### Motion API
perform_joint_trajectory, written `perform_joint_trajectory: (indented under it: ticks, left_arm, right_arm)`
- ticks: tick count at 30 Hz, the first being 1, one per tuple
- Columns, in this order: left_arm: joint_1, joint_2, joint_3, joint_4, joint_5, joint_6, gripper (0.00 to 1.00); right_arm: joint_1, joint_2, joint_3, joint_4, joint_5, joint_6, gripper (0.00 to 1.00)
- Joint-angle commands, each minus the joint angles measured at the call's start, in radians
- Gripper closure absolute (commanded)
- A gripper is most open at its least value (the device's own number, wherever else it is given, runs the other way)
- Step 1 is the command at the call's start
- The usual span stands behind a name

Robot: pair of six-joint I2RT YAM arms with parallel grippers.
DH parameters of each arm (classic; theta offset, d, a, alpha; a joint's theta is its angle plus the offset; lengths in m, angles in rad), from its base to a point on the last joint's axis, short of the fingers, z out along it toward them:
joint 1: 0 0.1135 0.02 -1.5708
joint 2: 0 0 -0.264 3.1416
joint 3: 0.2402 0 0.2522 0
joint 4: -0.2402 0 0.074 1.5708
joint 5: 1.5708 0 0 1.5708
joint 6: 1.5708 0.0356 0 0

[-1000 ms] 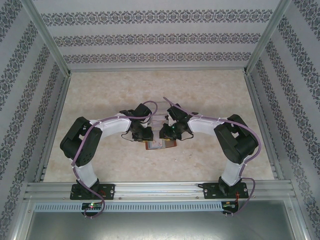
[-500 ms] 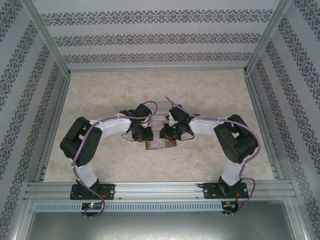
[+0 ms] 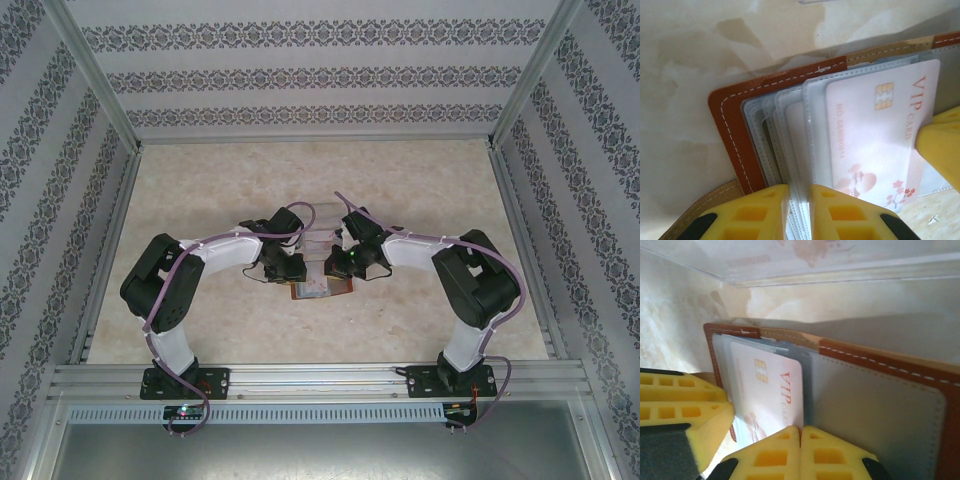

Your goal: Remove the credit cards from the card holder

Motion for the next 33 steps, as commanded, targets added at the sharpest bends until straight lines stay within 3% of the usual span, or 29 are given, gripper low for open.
perform_joint_trajectory:
  ticks: [1,8,13,29,33]
  left_arm:
    - [-0.022,0.027,-0.011,-0.043,-0.021,0.015,0.81]
    - [-0.023,0.029,-0.001,-0.046,-0.016,0.018,0.81]
    - [-0.023,0.007,0.001,-0.043,-0.007,0.018,0.8]
    - [-0.024,-0.043,0.024,-0.061,-0.007,0.015,0.8]
    - [-0.024,-0.04,0.023,-0.057,-0.002,0.013,0.79]
  right_arm:
    - [-0.01,-0.028,0.012,-0.12,0.094,-0.054,0.97]
    - [-0.011,-0.049,0.039,-0.211,0.169,-0.097,0.97]
    - [-0.008,-0.039,0.042,-0.192,0.133,-0.093,0.99]
    - [-0.006,-0.091,0.077,-0.312,0.238,-0.134,1.0]
    - [-0.008,-0.098,0.069,-0.272,0.192,-0.121,0.95]
